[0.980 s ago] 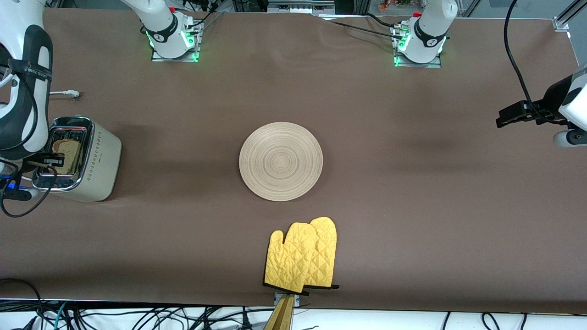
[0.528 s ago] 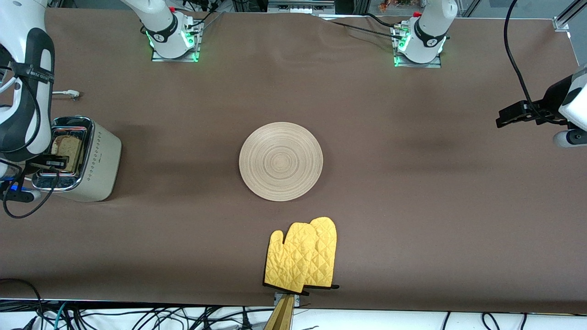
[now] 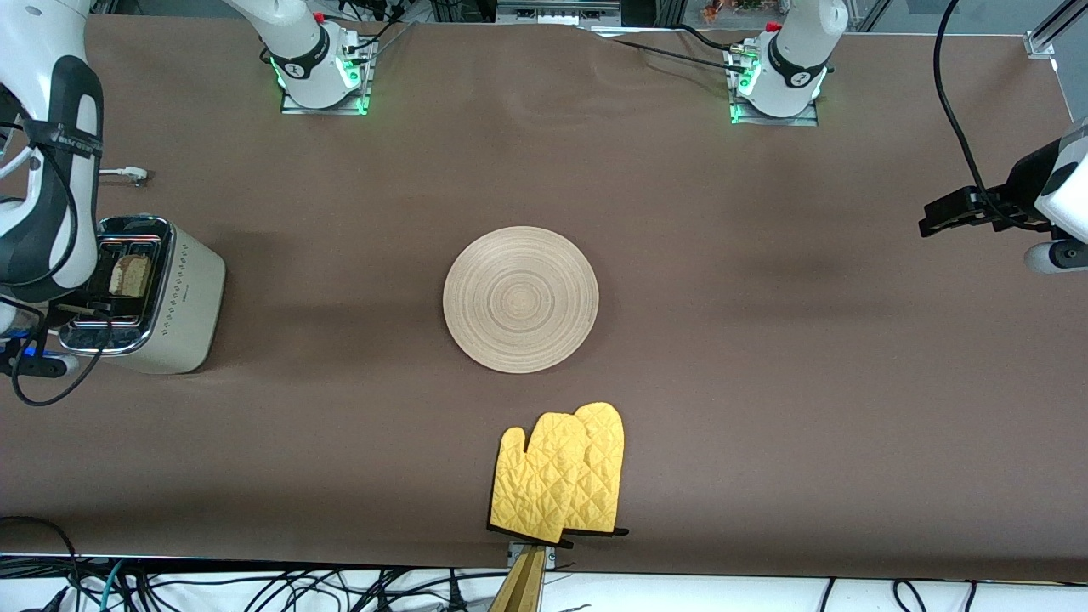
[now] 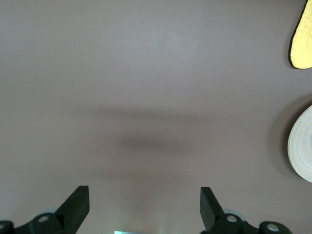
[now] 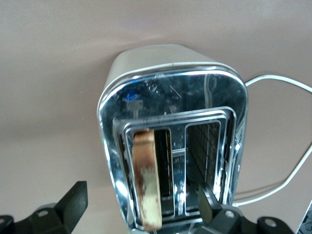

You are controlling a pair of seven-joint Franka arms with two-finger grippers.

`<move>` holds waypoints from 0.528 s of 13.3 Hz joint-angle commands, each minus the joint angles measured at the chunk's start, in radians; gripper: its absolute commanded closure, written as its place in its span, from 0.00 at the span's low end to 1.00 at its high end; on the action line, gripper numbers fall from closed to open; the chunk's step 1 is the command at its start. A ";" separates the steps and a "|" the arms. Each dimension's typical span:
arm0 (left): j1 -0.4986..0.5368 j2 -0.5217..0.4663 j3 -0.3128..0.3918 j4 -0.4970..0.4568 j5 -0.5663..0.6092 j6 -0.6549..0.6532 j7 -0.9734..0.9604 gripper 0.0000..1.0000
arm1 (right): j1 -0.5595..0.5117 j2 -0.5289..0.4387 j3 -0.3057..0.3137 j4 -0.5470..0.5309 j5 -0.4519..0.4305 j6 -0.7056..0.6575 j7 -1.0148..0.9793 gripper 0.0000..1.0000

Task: Move plate and put bread in toaster
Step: 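Lower the bread into the toaster slot with the right gripper, then open the right gripper and raise it out of the toaster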

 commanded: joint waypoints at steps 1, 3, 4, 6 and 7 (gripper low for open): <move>0.004 -0.005 0.000 0.000 -0.025 -0.008 0.023 0.00 | 0.007 -0.090 0.004 0.008 0.015 -0.077 -0.017 0.00; 0.004 -0.005 -0.001 0.000 -0.025 -0.008 0.023 0.00 | 0.027 -0.133 0.004 0.027 0.044 -0.155 -0.018 0.00; 0.004 -0.005 -0.001 0.000 -0.027 -0.008 0.023 0.00 | 0.032 -0.151 0.004 0.043 0.075 -0.192 -0.018 0.00; 0.004 -0.005 -0.001 0.000 -0.027 -0.008 0.023 0.00 | 0.035 -0.165 0.003 0.069 0.119 -0.256 -0.018 0.00; 0.004 -0.005 -0.001 0.000 -0.025 -0.008 0.023 0.00 | 0.050 -0.165 0.001 0.089 0.130 -0.284 -0.020 0.00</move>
